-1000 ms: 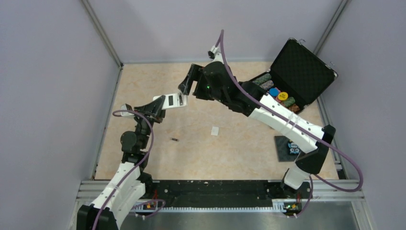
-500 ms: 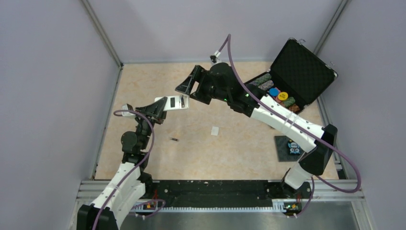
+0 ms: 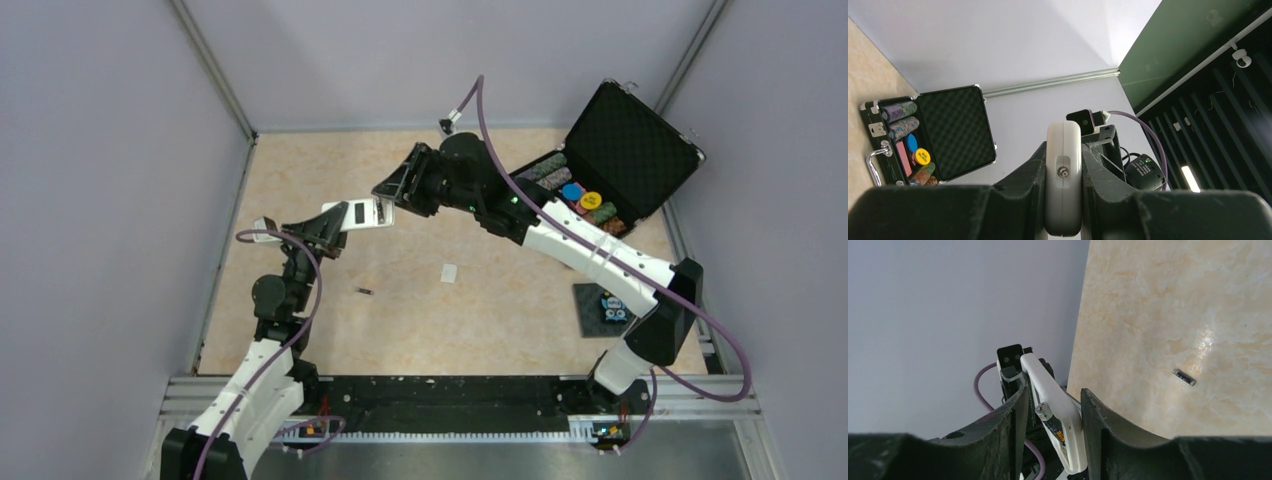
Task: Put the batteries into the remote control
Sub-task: Load the battery into the remote control.
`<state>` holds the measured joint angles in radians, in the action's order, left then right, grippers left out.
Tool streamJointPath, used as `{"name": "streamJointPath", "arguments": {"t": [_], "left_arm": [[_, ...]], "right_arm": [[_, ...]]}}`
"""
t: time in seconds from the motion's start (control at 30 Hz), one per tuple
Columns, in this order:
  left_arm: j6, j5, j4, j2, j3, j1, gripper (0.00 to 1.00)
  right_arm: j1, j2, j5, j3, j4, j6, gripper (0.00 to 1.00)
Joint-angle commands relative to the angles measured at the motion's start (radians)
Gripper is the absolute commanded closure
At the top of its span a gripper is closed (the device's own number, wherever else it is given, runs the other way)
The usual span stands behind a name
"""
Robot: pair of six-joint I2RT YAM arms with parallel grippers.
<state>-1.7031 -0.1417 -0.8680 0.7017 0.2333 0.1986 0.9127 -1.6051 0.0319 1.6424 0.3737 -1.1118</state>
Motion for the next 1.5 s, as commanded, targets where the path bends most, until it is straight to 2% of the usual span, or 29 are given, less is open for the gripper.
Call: {"name": "streamJointPath", "arguments": {"t": [0.0,0.33,1.03,1.47], "left_arm": [[0.009,-0.019,-0.06,-0.016,-0.003,0.002,1.0],[-0.01,-0.013,-0.074,-0.013,-0.009,0.002,1.0],[-0.151,0.076,-0.19,0.043,-0.004,0.002,1.0],[-0.212,0.104,-0.183,0.05,0.027,0.002,1.0]], "right_arm": [[-0.009,0.048,0.019,-0.009,-0.063,-0.016,0.59],[-0.019,0.049,0.05,-0.036,-0.094,-0.048,0.67],[-0.014,0.064,0.055,-0.096,-0.149,-0.011,0.69],[-0.004,0.041,0.087,-0.096,-0.146,0.079,0.69]]}}
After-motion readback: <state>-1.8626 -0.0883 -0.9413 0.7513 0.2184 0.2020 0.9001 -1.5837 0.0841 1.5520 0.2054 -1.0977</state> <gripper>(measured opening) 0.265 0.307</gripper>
